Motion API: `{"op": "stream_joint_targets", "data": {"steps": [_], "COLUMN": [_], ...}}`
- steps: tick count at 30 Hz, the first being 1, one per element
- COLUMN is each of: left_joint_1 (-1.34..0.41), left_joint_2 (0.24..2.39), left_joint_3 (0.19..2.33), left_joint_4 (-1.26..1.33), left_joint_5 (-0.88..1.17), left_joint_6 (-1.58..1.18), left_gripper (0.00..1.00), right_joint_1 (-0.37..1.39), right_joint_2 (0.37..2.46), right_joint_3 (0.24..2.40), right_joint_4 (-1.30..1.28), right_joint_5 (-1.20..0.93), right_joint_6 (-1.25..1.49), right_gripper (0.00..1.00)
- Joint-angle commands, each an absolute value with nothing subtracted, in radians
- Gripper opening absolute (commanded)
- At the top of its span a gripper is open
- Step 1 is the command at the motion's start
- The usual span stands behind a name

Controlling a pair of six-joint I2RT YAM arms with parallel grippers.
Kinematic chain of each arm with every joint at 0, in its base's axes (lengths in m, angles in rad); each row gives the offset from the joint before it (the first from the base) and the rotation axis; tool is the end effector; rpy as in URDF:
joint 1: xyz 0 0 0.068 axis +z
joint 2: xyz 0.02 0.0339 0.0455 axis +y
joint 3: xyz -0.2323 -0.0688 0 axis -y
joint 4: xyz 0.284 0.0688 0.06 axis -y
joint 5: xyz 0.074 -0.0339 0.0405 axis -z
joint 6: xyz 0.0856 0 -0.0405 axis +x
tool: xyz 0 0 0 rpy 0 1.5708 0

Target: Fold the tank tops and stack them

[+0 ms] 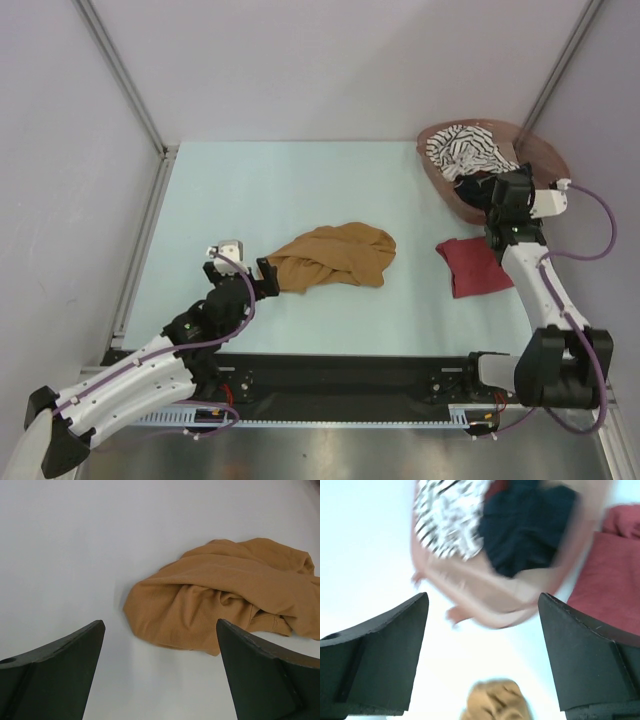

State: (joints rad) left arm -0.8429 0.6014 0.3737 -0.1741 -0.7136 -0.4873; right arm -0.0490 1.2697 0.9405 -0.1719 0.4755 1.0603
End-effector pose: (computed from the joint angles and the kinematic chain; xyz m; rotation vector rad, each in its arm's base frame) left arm 0.2057 -0.1466 0.1850 -0.1200 1.8724 -0.2095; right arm 0.3685 -0.0573 0.2282 1.2940 1.5449 0.1495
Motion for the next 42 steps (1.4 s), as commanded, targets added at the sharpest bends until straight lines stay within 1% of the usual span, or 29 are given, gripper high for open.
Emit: {"op": "stream_joint_targets", "data": {"steps": [1,2,5,10,11,12,14,15,17,18,19,20,23,24,26,27,29,30,32,34,35,36,38,39,40,41,42], "left_joint_1": [-0.838,-0.838,-0.838,-0.838,-0.838,-0.838,-0.838,-0.838,-0.838,-0.838,-0.838,-0.838,-0.838,-0.838,-0.838,-0.838,-0.838,-0.838,-0.838,-0.838,-0.838,-0.838,-0.838,-0.838,-0.838,-0.838,-0.838], "left_joint_2": [0.594,0.595,0.601,0.646,0.653,0.666,0.675,0.686,0.696,0.703,0.710,0.710,0.739,0.768,0.810,0.852,0.899,0.907,0.914,0.914,0.914,0.911,0.902,0.899,0.897,0.897,0.897], "left_joint_3": [0.371,0.371,0.376,0.387,0.390,0.391,0.388,0.388,0.388,0.388,0.387,0.387,0.385,0.391,0.406,0.425,0.440,0.448,0.449,0.449,0.448,0.446,0.442,0.439,0.439,0.439,0.439], "left_joint_4": [-0.121,-0.117,-0.109,-0.094,-0.091,-0.080,-0.069,-0.061,-0.052,-0.043,-0.037,-0.031,-0.005,-0.003,-0.003,-0.005,-0.005,-0.003,-0.003,-0.005,-0.003,-0.005,-0.003,-0.003,-0.005,-0.005,-0.005], "left_joint_5": [-0.643,-0.634,-0.597,-0.555,-0.552,-0.542,-0.525,-0.512,-0.503,-0.500,-0.489,-0.479,-0.424,-0.413,-0.393,-0.390,-0.382,-0.379,-0.365,-0.364,-0.365,-0.367,-0.367,-0.365,-0.365,-0.367,-0.367], "left_joint_6": [-0.439,-0.433,-0.417,-0.403,-0.399,-0.396,-0.385,-0.384,-0.377,-0.373,-0.364,-0.361,-0.339,-0.336,-0.337,-0.339,-0.339,-0.339,-0.341,-0.341,-0.341,-0.341,-0.341,-0.341,-0.341,-0.341,-0.341], "left_gripper": [1.00,1.00,1.00,1.00,1.00,1.00,1.00,1.00,1.00,1.00,1.00,1.00,1.00,1.00,1.00,1.00,1.00,1.00,1.00,1.00,1.00,1.00,1.00,1.00,1.00,1.00,1.00], "right_joint_1": [0.024,0.075,0.148,0.216,0.219,0.228,0.251,0.271,0.360,0.389,0.452,0.478,0.576,0.598,0.623,0.621,0.617,0.617,0.611,0.597,0.594,0.589,0.574,0.563,0.537,0.523,0.511], "right_joint_2": [1.181,1.169,1.128,1.127,1.137,1.146,1.189,1.209,1.265,1.288,1.340,1.341,1.440,1.480,1.509,1.529,1.535,1.534,1.531,1.526,1.513,1.500,1.467,1.460,1.459,1.466,1.473], "right_joint_3": [0.923,0.914,0.876,0.833,0.827,0.821,0.819,0.819,0.827,0.828,0.840,0.848,0.891,0.896,0.893,0.875,0.855,0.833,0.816,0.807,0.802,0.796,0.766,0.758,0.744,0.739,0.736], "right_joint_4": [-0.218,-0.244,-0.255,-0.218,-0.186,-0.173,-0.155,-0.149,-0.152,-0.152,-0.152,-0.152,-0.164,-0.166,-0.144,-0.127,-0.094,-0.080,-0.058,-0.057,-0.052,-0.049,-0.028,-0.020,-0.012,-0.009,0.024], "right_joint_5": [0.393,0.399,0.393,0.181,0.111,-0.028,-0.125,-0.215,-0.236,-0.233,-0.204,-0.204,-0.117,-0.048,-0.002,0.036,0.043,0.028,0.017,0.009,0.009,0.024,0.017,-0.020,-0.044,-0.116,-0.156], "right_joint_6": [0.797,0.766,0.669,0.529,0.494,0.436,0.399,0.337,0.295,0.258,0.250,0.238,0.203,0.196,0.204,0.210,0.228,0.229,0.239,0.250,0.250,0.253,0.255,0.262,0.267,0.273,0.275], "right_gripper": [0.94,0.94,0.92,0.88,0.85,0.77,0.75,0.68,0.63,0.59,0.59,0.59,0.69,0.75,0.77,0.75,0.71,0.64,0.58,0.60,0.64,0.73,0.76,0.77,0.75,0.72,0.64]}}
